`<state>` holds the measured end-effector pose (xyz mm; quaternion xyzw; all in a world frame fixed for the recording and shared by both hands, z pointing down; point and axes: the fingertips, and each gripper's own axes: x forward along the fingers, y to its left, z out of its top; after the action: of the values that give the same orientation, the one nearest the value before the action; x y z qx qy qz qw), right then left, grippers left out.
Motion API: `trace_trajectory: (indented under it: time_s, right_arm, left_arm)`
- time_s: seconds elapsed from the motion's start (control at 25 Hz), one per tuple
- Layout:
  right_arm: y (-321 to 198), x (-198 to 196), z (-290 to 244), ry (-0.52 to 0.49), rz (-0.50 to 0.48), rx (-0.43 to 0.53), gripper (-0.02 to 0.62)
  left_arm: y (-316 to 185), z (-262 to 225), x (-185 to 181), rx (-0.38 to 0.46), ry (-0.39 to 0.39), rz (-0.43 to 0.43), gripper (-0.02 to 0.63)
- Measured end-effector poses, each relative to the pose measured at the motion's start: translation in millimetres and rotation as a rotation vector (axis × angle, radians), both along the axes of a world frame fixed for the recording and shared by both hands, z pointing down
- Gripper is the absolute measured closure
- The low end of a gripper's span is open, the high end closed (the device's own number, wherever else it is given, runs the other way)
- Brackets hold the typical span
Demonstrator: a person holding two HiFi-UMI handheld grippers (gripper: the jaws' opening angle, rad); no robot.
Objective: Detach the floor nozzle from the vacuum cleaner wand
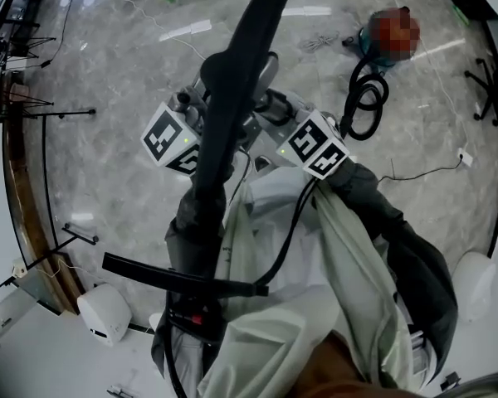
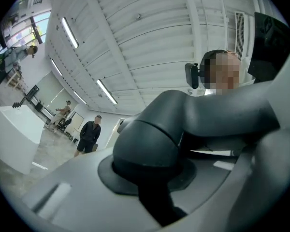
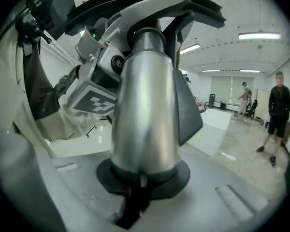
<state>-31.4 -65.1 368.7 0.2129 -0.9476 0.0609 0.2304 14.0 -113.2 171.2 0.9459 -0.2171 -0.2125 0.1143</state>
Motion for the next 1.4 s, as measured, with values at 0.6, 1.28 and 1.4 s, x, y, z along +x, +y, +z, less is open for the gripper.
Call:
trace_trajectory:
  time_s: [0.6, 1.28, 1.4]
  right_arm:
    - [79, -17, -2, -0.163, -0.558, -0.330, 0.558]
    - [78, -21, -5, -0.133, -0.501, -0.197, 0.555]
    - [103, -15, -9, -0.189, -0.702, -0.343, 0.557]
  left_arm:
    - [45, 3, -4, 0.059, 0.063, 0.323, 0.535]
    - [70, -10, -10, 0.165, 0.058, 0.355, 0.532]
    - [80, -9, -8, 0.186, 0.088, 0.450, 0.532]
